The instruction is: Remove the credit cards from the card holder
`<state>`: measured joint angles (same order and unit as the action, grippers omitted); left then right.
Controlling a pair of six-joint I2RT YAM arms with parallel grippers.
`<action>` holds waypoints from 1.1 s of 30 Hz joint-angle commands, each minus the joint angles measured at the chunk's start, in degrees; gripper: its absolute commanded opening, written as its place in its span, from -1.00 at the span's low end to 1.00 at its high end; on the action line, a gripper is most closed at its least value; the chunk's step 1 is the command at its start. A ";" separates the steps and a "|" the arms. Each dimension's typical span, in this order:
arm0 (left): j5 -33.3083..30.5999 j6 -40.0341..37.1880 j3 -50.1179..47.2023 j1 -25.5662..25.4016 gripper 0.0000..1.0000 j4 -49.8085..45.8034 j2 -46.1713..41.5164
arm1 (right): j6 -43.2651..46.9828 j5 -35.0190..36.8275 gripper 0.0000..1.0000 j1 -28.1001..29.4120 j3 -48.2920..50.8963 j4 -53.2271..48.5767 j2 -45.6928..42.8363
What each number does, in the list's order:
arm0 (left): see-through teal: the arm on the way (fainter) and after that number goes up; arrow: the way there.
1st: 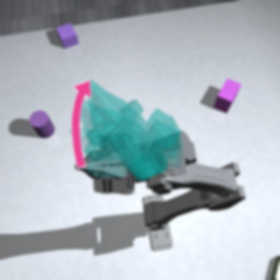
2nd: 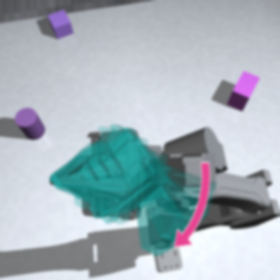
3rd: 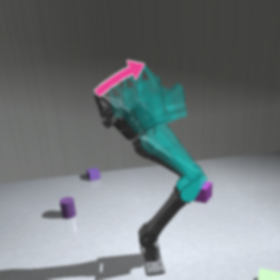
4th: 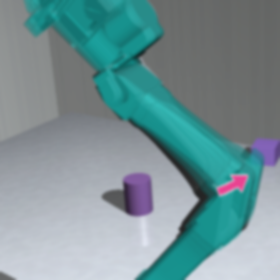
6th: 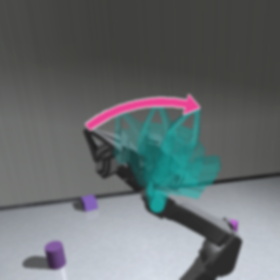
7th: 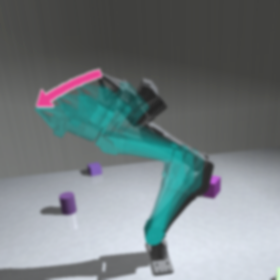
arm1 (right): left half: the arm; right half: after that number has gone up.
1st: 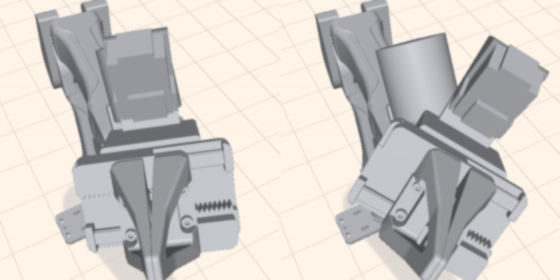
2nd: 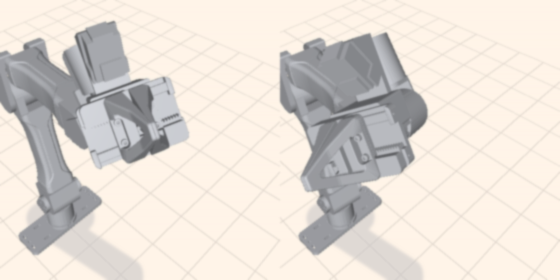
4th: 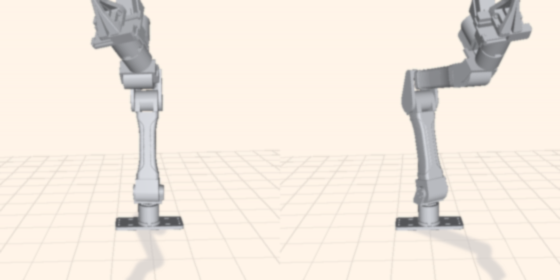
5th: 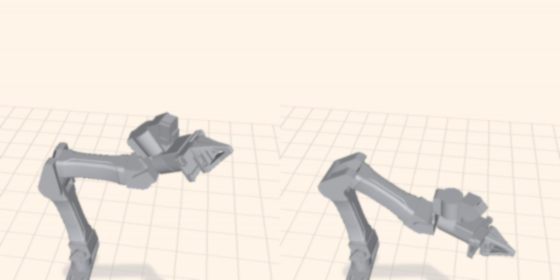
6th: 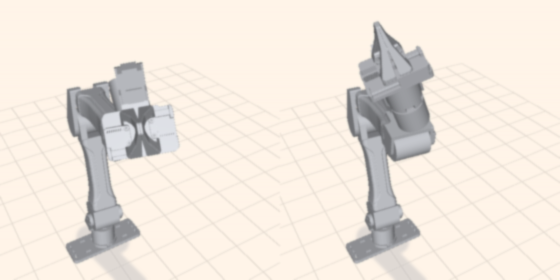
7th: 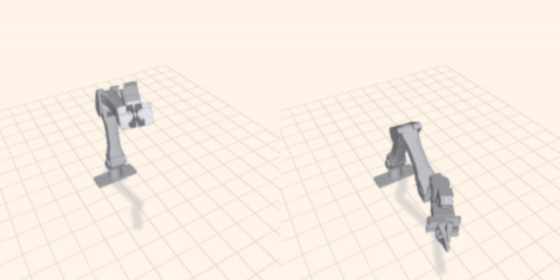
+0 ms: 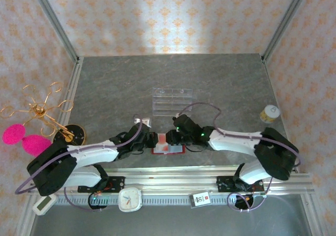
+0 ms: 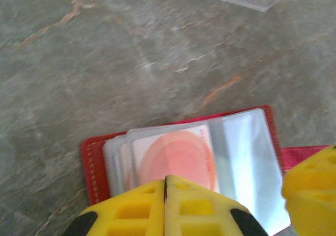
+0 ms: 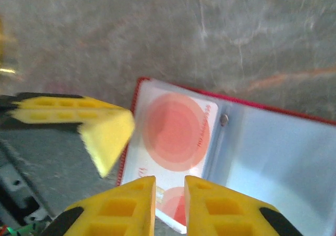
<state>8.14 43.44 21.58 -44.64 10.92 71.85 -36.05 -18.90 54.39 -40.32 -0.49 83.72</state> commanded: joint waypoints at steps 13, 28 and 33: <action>-0.87 -0.63 -2.73 -0.30 -0.98 0.78 3.92 | -3.42 -6.58 -0.61 -3.06 1.38 5.86 7.59; -0.07 -0.03 -3.30 -0.53 -1.00 0.50 3.95 | -4.90 -6.79 -1.00 -5.03 5.50 7.51 5.08; -0.47 0.07 -3.23 -0.26 -1.00 0.34 2.66 | -4.88 -5.83 -1.00 -5.88 8.64 5.80 0.90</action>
<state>8.08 43.44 19.75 -44.64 14.55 74.98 -40.75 -26.81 48.77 -33.10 7.44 86.56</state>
